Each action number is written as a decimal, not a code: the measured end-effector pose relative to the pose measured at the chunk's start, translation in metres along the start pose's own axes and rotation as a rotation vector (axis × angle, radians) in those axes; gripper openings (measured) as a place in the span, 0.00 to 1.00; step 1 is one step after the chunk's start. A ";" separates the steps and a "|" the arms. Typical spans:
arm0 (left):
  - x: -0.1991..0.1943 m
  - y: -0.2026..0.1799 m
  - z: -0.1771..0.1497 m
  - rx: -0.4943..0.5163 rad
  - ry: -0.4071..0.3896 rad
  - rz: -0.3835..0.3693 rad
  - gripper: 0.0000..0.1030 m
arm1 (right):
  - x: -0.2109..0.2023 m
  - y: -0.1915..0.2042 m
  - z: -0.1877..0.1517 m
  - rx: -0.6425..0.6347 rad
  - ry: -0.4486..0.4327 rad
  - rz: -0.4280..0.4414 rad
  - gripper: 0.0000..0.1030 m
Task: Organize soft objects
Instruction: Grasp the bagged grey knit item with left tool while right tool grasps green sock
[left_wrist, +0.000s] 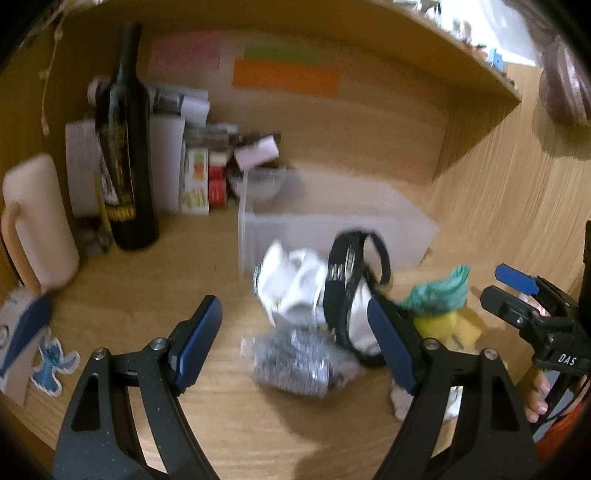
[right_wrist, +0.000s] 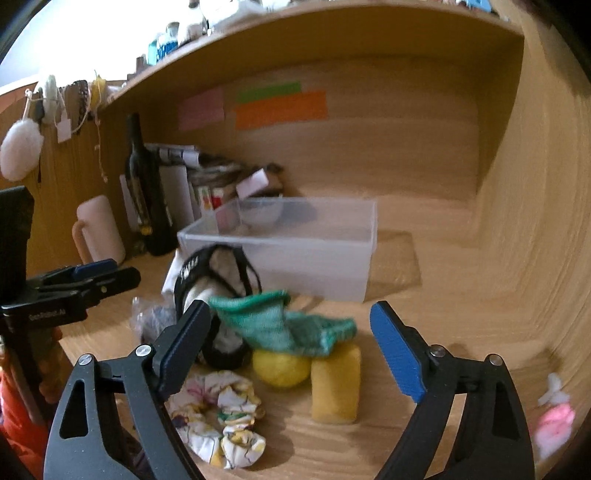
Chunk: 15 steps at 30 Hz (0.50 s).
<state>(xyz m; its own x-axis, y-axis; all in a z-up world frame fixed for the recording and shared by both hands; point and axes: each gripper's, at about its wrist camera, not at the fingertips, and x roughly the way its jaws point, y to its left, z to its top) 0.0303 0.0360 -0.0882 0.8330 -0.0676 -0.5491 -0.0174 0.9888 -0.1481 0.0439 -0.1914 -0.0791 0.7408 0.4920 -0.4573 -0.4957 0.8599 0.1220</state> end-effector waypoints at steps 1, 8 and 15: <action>0.003 0.001 -0.003 -0.005 0.017 -0.007 0.79 | 0.003 0.000 -0.001 0.004 0.014 0.008 0.85; 0.028 0.005 -0.018 -0.012 0.113 0.010 0.79 | 0.021 0.002 -0.005 0.020 0.054 0.036 0.85; 0.050 0.008 -0.023 -0.034 0.193 -0.026 0.79 | 0.035 0.006 -0.005 -0.005 0.102 0.050 0.59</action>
<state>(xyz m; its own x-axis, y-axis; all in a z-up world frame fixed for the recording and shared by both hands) 0.0587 0.0375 -0.1356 0.7119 -0.1209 -0.6918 -0.0184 0.9815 -0.1905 0.0645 -0.1701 -0.0990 0.6651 0.5178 -0.5381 -0.5335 0.8337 0.1428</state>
